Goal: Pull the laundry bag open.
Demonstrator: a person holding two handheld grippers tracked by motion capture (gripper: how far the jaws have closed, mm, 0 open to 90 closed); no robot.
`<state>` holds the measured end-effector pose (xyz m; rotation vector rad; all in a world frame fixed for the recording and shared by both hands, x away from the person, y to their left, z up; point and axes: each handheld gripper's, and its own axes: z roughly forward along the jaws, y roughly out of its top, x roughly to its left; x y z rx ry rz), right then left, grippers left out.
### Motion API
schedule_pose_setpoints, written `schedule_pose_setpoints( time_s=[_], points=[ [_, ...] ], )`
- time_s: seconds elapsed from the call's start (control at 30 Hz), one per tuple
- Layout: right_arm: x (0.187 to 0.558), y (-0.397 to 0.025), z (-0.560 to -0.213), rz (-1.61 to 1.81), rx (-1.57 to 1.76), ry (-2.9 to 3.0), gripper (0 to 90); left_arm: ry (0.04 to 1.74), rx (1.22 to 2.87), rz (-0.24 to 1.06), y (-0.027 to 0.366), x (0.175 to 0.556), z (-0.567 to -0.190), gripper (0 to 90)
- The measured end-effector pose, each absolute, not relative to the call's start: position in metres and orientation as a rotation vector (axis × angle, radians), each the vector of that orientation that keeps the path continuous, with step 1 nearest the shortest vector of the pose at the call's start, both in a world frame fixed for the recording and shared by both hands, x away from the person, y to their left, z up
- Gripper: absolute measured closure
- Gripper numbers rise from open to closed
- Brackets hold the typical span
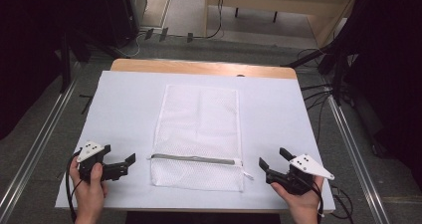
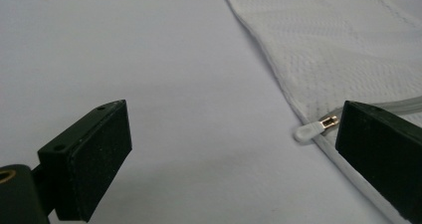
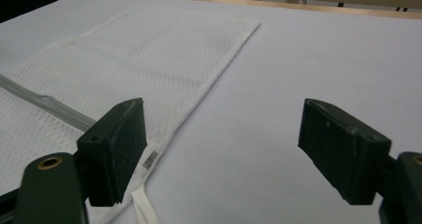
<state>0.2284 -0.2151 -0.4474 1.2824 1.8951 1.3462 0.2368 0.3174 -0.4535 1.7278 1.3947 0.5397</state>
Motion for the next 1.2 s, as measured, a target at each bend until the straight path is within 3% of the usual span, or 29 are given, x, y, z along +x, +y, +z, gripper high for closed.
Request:
schedule_pose_setpoints(
  time_s=[0.7,1.2],
  points=[
    [0.231,-0.290,-0.455,1.273,1.415,1.783,15.1,1.436,1.681,0.607,0.344,0.234,-0.450,0.0],
    [0.233,-0.302,-0.461,1.240,1.458,1.771,15.2,1.437,1.686,0.618,0.346,0.234,-0.450,0.0]
  ],
)
